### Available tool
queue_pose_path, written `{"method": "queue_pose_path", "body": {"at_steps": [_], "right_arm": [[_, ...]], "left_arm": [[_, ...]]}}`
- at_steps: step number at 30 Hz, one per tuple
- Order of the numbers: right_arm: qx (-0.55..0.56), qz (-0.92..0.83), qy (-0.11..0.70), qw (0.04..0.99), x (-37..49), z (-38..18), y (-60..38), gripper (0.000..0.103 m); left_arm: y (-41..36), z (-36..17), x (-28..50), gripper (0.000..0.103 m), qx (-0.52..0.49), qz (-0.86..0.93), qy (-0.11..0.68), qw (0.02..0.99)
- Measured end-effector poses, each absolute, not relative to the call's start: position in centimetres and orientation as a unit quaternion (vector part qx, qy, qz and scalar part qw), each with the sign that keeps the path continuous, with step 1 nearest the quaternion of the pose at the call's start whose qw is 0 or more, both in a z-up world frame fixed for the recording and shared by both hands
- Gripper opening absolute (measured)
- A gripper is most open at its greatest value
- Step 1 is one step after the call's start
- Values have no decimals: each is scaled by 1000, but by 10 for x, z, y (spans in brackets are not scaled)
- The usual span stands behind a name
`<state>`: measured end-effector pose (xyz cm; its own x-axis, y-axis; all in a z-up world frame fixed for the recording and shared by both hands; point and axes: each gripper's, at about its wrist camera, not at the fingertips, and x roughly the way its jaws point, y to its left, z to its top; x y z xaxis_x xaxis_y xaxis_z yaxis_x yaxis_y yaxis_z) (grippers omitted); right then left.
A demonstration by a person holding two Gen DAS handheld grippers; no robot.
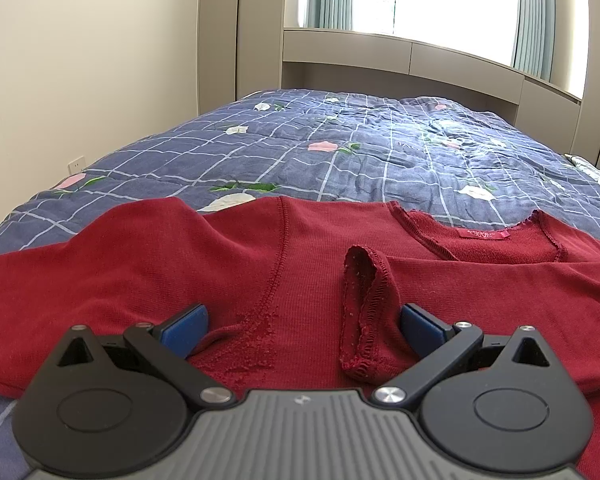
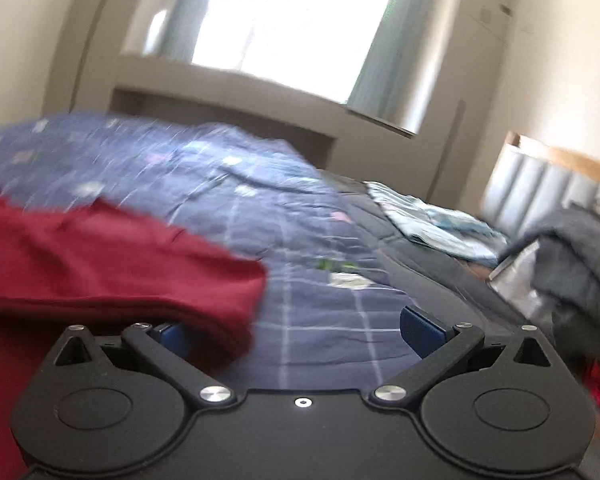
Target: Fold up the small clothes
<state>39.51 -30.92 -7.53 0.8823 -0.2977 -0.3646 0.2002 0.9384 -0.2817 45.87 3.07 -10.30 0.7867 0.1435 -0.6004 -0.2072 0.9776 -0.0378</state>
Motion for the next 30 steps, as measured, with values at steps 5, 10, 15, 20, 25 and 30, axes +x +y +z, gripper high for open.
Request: {"method": "queue_pose_path", "body": {"at_steps": [5,10,15,20,25,30], "right_arm": [[-96,-160,181,965,384,-75,-321,102],[-112,-189,191,957,380,-77,-318,102],[-86,-176,230,953,385,-78,-330,102],[-77,-123,281,949,383,-72,-339,102],[-71,-81,249,963,359,-53,-334,102],[-66,-80,232,967,374,-51,-324,102]], "left_arm": [[31,-103,458,103,-51,93,313,944],[31,-103,458,103,-51,93,313,944],[31,-103,458,103,-51,93,312,944],[31,-103,458,103,-52,93,312,944],[31,-103,458,103,-51,93,312,944],[31,-103,458,103,-52,93,312,944]]}}
